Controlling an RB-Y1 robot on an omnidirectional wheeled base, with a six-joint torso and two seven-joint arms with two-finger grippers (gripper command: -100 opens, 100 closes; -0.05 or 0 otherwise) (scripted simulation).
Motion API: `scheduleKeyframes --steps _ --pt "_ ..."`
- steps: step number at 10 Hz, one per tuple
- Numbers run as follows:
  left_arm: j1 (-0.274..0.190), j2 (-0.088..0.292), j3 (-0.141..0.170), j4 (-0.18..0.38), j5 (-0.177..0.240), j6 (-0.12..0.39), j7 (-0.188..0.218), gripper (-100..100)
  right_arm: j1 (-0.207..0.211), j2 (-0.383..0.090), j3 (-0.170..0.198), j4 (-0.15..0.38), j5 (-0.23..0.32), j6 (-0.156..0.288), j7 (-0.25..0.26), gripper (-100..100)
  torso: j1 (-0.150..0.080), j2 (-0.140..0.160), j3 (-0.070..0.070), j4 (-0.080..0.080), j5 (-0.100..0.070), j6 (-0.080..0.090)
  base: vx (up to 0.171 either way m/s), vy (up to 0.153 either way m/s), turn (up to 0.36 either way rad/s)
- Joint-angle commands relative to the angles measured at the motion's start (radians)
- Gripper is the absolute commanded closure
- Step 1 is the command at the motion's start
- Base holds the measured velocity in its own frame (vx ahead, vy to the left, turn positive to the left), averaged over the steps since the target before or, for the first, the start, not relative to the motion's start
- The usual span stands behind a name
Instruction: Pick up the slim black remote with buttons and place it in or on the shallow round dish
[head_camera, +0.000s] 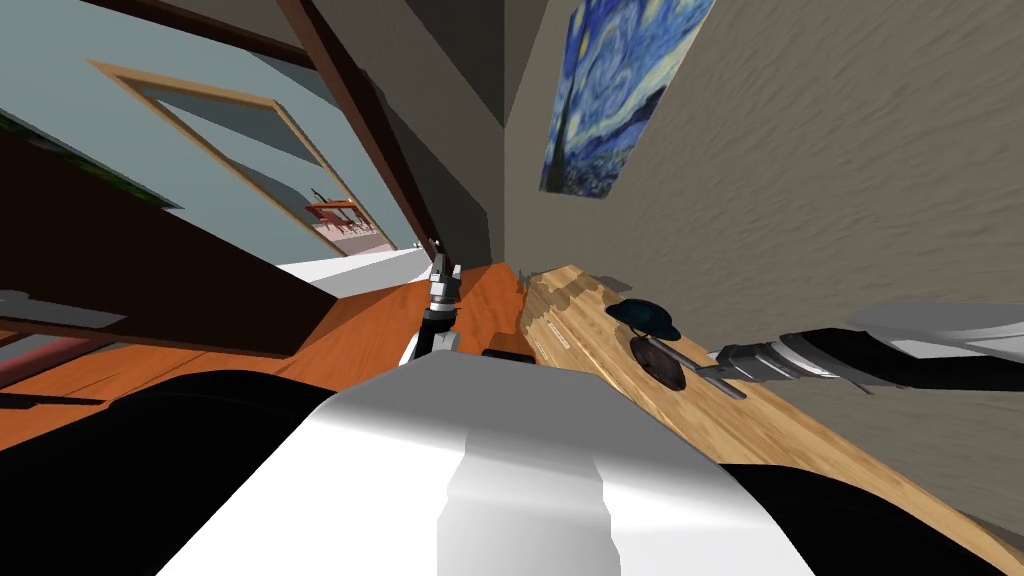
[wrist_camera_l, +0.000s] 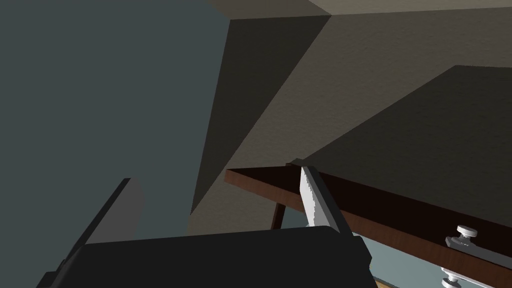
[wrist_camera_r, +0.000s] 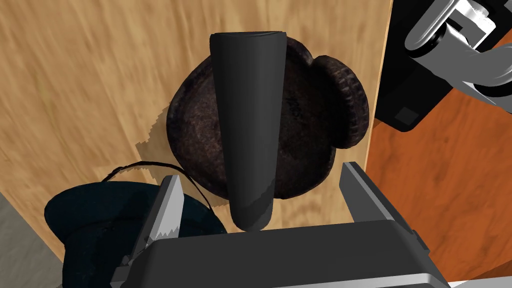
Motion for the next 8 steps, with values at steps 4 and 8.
scheduleKeyframes --steps 4,8 --pt "0.000 0.000 0.000 0.000 0.000 0.000 0.000 0 -0.050 -0.120 -0.018 -0.094 -0.023 0.006 -0.052 -100 0.000 -0.001 0.000 0.000 0.000 0.000 0.014 -0.048 -0.166" --pt "0.000 0.000 0.000 0.000 0.000 0.000 0.000 0 -0.060 -0.222 -0.066 -0.156 -0.039 0.004 -0.092 -100 0.001 0.000 0.000 0.000 0.000 -0.001 0.015 -0.042 -0.162"
